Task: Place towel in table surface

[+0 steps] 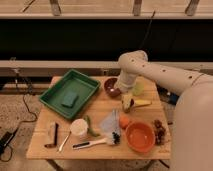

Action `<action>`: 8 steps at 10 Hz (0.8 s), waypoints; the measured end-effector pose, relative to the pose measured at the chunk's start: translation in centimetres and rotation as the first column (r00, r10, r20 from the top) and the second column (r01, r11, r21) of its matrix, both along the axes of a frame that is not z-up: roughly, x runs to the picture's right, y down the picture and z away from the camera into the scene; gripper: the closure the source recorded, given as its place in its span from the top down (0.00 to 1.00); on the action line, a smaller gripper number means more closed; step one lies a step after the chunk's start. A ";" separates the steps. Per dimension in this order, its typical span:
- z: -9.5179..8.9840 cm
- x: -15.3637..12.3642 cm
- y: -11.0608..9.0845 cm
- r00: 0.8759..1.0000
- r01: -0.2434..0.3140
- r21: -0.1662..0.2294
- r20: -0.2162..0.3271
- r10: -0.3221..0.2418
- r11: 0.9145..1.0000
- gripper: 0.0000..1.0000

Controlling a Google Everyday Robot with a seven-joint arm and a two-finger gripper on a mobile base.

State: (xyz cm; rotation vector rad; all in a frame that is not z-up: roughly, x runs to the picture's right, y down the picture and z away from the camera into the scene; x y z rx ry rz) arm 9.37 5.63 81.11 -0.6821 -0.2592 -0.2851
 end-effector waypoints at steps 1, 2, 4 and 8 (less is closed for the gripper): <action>0.0 0.0 0.0 1.000 0.000 0.000 0.000 0.000 1.000 0.80; 0.0 0.0 0.0 1.000 0.000 0.000 0.000 0.000 1.000 0.80; 0.0 0.0 0.0 1.000 0.000 0.000 0.000 0.000 1.000 0.80; 0.0 0.0 0.0 1.000 0.000 0.000 0.000 0.000 1.000 0.80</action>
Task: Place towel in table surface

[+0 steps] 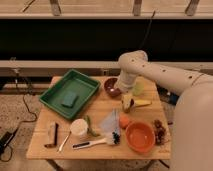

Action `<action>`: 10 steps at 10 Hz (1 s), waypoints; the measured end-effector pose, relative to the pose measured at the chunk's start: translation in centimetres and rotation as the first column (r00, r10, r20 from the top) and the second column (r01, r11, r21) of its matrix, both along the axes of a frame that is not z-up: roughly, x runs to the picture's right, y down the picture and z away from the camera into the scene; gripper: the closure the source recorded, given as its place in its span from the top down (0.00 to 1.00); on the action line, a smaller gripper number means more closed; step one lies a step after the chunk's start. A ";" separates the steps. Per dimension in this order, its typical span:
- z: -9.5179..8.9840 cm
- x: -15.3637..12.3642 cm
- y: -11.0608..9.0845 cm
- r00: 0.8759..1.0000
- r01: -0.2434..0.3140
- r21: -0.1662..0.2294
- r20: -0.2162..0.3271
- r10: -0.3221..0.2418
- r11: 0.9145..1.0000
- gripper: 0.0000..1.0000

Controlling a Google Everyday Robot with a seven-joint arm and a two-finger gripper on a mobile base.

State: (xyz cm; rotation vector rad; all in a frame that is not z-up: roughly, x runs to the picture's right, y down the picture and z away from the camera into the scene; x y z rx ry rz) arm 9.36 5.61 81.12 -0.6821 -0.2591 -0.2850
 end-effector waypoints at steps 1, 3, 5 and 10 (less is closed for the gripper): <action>0.1 0.0 -0.1 1.000 0.001 0.001 -0.002 -0.001 1.000 0.80; 1.1 -2.3 3.1 0.999 0.030 -0.021 0.030 -0.030 0.999 0.80; 2.4 -5.2 6.5 0.997 0.034 -0.052 0.072 -0.030 0.998 0.80; 4.0 -9.0 11.3 0.991 0.056 -0.111 0.131 -0.041 0.992 0.80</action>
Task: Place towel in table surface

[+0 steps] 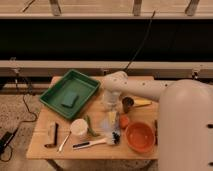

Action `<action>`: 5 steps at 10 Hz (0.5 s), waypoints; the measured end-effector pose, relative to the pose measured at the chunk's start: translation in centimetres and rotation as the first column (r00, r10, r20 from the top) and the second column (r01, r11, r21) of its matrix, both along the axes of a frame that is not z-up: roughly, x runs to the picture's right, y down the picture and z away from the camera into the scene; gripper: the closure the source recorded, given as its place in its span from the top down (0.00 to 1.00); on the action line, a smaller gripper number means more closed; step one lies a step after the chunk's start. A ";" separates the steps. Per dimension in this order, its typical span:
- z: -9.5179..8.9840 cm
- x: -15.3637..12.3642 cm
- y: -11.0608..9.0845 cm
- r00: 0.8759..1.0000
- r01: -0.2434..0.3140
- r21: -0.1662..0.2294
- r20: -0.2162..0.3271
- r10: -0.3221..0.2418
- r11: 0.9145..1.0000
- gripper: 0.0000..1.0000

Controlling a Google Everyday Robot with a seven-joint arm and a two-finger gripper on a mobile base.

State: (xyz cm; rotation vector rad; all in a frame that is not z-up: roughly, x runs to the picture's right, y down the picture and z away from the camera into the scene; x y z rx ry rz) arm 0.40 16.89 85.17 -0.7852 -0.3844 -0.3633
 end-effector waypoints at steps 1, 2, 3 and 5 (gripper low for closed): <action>0.1 0.1 0.4 1.000 -0.003 0.007 0.006 0.003 1.000 0.80; 0.0 0.6 0.7 1.000 -0.006 0.021 0.010 0.006 1.000 0.80; 0.0 1.1 1.0 1.000 -0.011 0.036 0.014 0.011 0.999 0.80; -0.2 1.9 1.4 1.000 -0.016 0.066 0.023 0.014 0.998 0.80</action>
